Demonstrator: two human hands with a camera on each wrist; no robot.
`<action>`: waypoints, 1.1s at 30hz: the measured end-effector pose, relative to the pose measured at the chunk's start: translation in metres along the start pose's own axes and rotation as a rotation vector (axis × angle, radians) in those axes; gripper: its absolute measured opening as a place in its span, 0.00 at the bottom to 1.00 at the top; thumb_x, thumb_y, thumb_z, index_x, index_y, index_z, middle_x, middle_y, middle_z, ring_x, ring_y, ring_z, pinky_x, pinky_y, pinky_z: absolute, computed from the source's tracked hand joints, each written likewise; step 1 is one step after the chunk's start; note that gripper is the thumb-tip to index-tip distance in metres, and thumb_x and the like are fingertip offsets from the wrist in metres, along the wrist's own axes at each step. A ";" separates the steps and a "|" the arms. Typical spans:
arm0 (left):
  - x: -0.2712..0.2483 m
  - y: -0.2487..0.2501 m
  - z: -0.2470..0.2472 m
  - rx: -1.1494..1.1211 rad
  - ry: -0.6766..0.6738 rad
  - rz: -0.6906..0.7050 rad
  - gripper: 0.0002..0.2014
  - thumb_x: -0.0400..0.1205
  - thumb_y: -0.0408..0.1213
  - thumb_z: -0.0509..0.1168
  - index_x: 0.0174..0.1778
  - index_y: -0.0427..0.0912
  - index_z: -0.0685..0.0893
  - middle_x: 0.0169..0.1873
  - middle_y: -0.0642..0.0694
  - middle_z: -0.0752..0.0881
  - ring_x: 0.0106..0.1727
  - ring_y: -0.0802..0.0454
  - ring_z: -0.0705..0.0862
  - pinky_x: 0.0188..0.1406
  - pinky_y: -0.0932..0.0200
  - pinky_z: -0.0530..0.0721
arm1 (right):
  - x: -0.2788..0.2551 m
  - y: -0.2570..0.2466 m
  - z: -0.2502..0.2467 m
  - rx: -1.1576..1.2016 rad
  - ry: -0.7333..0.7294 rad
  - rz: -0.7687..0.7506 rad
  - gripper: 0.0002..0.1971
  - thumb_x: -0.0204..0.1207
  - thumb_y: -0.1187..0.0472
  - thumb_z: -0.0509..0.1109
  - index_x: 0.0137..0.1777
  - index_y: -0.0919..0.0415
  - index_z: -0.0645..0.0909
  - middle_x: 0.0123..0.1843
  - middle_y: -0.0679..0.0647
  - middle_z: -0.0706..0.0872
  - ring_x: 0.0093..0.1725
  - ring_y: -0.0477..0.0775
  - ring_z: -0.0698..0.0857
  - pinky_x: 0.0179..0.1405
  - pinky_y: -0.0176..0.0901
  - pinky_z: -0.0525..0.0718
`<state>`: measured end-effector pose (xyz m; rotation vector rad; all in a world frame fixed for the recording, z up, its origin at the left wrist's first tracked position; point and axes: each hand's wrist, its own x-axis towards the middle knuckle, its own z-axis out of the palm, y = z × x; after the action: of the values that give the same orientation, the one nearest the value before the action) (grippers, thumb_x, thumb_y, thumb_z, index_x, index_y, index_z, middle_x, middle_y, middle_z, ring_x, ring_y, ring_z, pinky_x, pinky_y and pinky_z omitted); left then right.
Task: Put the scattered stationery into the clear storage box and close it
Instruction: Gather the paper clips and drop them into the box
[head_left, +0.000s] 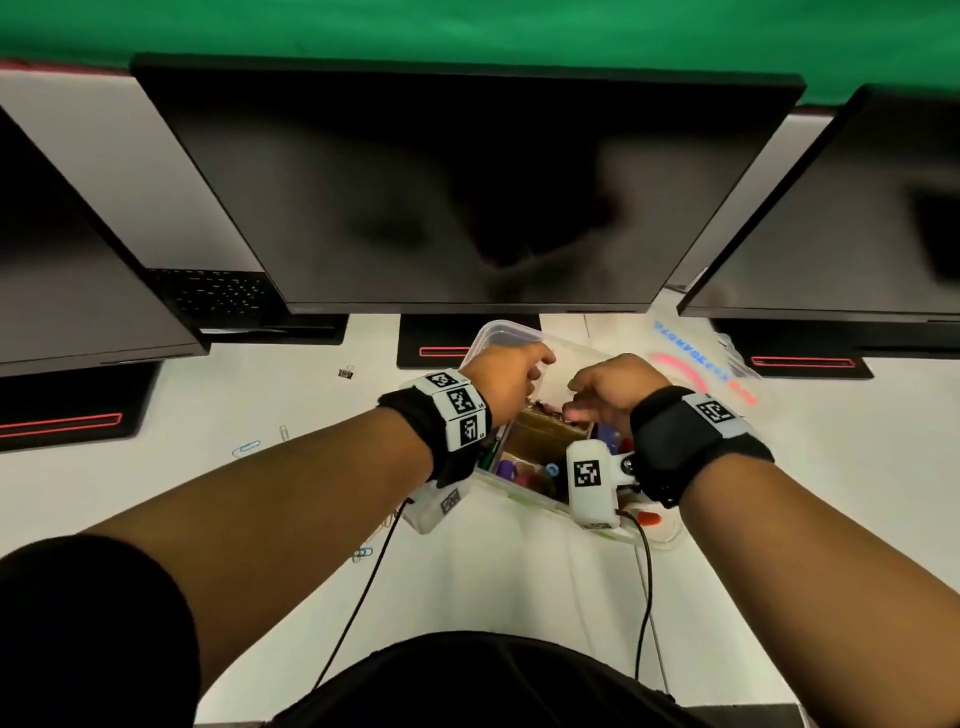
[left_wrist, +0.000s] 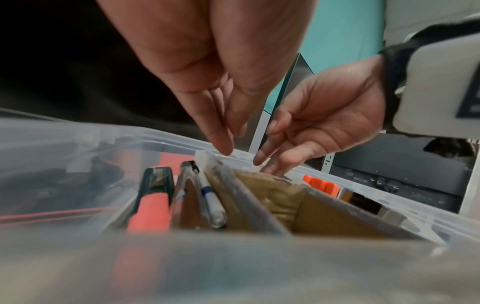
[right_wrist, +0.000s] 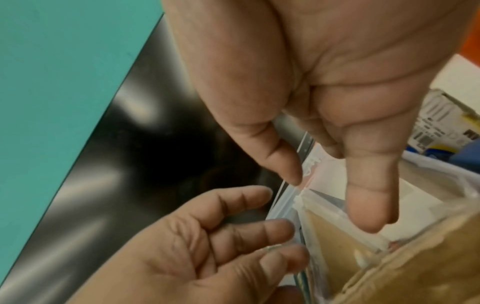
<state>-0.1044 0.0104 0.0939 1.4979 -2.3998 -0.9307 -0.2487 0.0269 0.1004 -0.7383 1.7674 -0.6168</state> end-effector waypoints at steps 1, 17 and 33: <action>-0.001 -0.002 -0.001 -0.011 -0.001 -0.005 0.21 0.83 0.26 0.55 0.71 0.44 0.75 0.63 0.42 0.84 0.62 0.46 0.83 0.59 0.59 0.77 | 0.001 0.001 -0.001 -0.016 0.009 -0.007 0.10 0.75 0.74 0.66 0.55 0.74 0.79 0.48 0.68 0.84 0.45 0.62 0.86 0.51 0.53 0.88; -0.103 -0.180 -0.065 0.188 -0.116 -0.309 0.12 0.77 0.35 0.70 0.57 0.44 0.84 0.55 0.47 0.81 0.56 0.48 0.83 0.52 0.65 0.71 | -0.063 0.005 0.162 -0.737 -0.359 -0.580 0.11 0.74 0.62 0.69 0.55 0.64 0.84 0.51 0.56 0.86 0.49 0.53 0.83 0.46 0.42 0.80; -0.171 -0.303 -0.018 0.407 -0.334 -0.391 0.53 0.74 0.61 0.66 0.82 0.39 0.41 0.83 0.37 0.40 0.84 0.40 0.44 0.82 0.42 0.57 | -0.008 0.111 0.233 -1.191 -0.096 -0.232 0.39 0.79 0.54 0.58 0.81 0.70 0.41 0.83 0.71 0.43 0.82 0.73 0.43 0.83 0.61 0.46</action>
<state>0.2150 0.0571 -0.0371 2.1730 -2.7076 -0.8496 -0.0446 0.0954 -0.0419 -1.7401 1.8742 0.4266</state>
